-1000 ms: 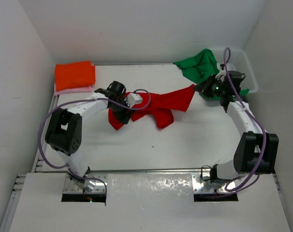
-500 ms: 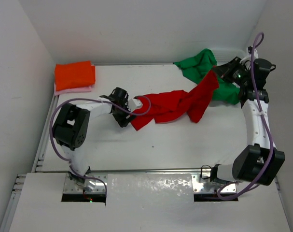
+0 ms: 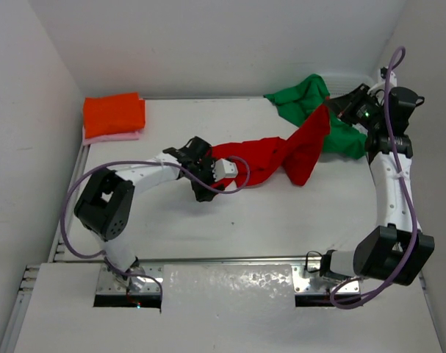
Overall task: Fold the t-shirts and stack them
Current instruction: Flatten out the tshirt
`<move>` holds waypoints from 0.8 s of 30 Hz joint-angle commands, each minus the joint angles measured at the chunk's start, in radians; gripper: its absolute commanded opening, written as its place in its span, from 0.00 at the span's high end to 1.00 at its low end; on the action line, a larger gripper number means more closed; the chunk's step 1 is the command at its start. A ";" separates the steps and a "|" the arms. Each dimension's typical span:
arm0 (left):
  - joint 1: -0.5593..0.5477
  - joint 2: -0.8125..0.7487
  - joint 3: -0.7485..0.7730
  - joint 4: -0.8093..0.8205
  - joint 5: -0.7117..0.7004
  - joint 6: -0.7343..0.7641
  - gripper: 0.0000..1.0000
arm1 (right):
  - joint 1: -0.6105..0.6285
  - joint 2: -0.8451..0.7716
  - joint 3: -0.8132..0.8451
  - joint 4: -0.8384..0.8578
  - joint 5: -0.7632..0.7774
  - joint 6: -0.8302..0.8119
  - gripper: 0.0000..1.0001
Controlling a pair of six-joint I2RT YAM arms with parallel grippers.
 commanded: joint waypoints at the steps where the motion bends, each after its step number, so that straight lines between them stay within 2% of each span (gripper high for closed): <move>1: 0.006 0.087 0.023 -0.053 0.016 0.010 0.32 | 0.003 -0.048 0.000 0.014 0.018 -0.041 1.00; 3: 0.000 0.130 0.038 -0.018 0.008 -0.022 0.32 | 0.003 -0.054 -0.005 0.002 0.024 -0.054 1.00; 6: -0.010 0.190 0.049 0.056 -0.091 -0.069 0.32 | 0.001 -0.055 -0.020 0.005 0.023 -0.055 1.00; 8: -0.010 0.231 0.066 0.079 -0.133 -0.105 0.39 | 0.001 -0.058 -0.037 0.008 0.020 -0.055 1.00; 9: -0.010 0.239 0.066 0.104 -0.151 -0.112 0.46 | 0.001 -0.058 -0.043 0.008 0.018 -0.057 1.00; 10: -0.010 0.244 0.063 0.110 -0.157 -0.118 0.70 | 0.001 -0.061 -0.049 0.009 0.015 -0.058 1.00; 11: -0.008 0.250 0.066 0.115 -0.165 -0.129 0.89 | 0.003 -0.060 -0.061 0.014 0.015 -0.058 1.00; 12: -0.002 0.247 0.071 0.119 -0.182 -0.140 1.00 | 0.001 -0.057 -0.065 0.015 0.013 -0.057 1.00; 14: 0.060 0.213 0.128 0.104 -0.167 -0.167 1.00 | 0.001 -0.019 -0.037 0.031 0.015 -0.038 1.00; 17: 0.255 0.170 0.360 0.049 -0.006 -0.282 1.00 | 0.001 0.142 0.179 0.005 0.010 -0.044 1.00; 18: 0.356 0.173 0.449 0.024 0.028 -0.312 1.00 | 0.001 0.203 0.286 -0.032 0.015 -0.058 1.00; 19: 0.401 0.194 0.645 -0.002 0.060 -0.356 1.00 | 0.000 0.339 0.542 -0.135 0.026 -0.072 1.00; 21: 0.510 0.225 0.855 -0.086 0.132 -0.402 1.00 | -0.004 0.482 0.843 -0.243 0.023 -0.061 1.00; 22: 0.542 0.243 1.034 -0.102 0.146 -0.448 1.00 | -0.005 0.547 0.982 -0.300 0.021 -0.049 1.00; 23: 0.570 0.242 1.095 -0.105 0.168 -0.470 1.00 | -0.010 0.619 1.171 -0.290 0.015 -0.002 1.00; 24: 0.623 0.233 1.138 -0.091 0.172 -0.485 1.00 | -0.023 0.620 1.192 -0.253 0.006 0.029 1.00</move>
